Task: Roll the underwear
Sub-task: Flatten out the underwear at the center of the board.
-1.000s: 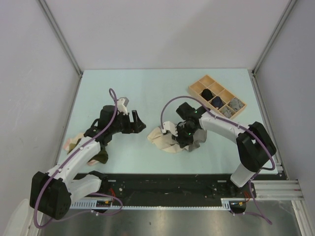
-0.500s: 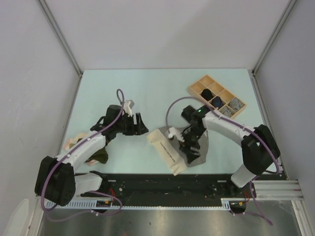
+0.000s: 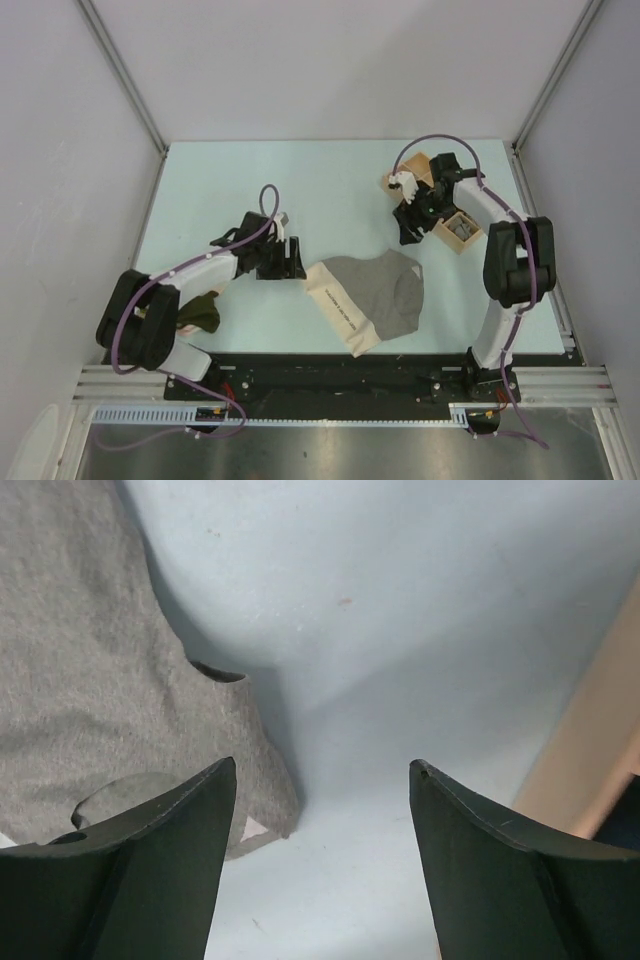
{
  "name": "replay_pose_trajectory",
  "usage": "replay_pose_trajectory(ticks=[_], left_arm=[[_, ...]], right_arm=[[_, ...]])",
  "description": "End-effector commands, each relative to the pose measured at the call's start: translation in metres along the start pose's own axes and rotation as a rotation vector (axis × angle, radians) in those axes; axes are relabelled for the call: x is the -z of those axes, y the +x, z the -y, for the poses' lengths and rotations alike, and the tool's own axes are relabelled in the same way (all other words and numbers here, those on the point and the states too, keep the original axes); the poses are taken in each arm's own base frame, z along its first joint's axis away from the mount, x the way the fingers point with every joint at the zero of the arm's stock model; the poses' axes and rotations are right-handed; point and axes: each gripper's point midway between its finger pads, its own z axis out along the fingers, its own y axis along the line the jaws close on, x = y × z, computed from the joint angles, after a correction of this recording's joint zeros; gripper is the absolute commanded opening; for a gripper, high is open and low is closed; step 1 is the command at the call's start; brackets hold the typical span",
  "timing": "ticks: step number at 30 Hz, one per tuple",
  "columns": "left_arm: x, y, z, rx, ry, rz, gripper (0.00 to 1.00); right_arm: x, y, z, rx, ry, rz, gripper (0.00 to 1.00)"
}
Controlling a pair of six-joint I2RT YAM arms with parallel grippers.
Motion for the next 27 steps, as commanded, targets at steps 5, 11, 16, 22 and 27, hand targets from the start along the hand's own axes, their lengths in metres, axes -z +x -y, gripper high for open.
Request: replay_pose_trajectory(ticks=[5, 11, 16, 22, 27], left_arm=[[-0.027, -0.008, 0.009, -0.056, 0.007, -0.048, 0.71], [-0.042, -0.006, 0.011, -0.066, 0.029, -0.089, 0.52], [-0.048, -0.015, 0.018, -0.081, 0.057, -0.086, 0.05], [-0.023, -0.060, 0.024, -0.158, -0.005, 0.029, 0.00], [0.019, -0.118, 0.037, -0.236, -0.081, 0.165, 0.00]], right_arm=[[-0.024, 0.016, -0.009, -0.064, -0.084, -0.098, 0.73], [-0.037, 0.021, -0.016, -0.061, -0.110, -0.137, 0.70], [-0.043, 0.023, -0.018, -0.061, -0.117, -0.164, 0.53], [-0.038, 0.006, -0.010, -0.061, -0.099, -0.124, 0.15], [-0.018, -0.027, -0.005, -0.036, -0.065, -0.033, 0.05]])
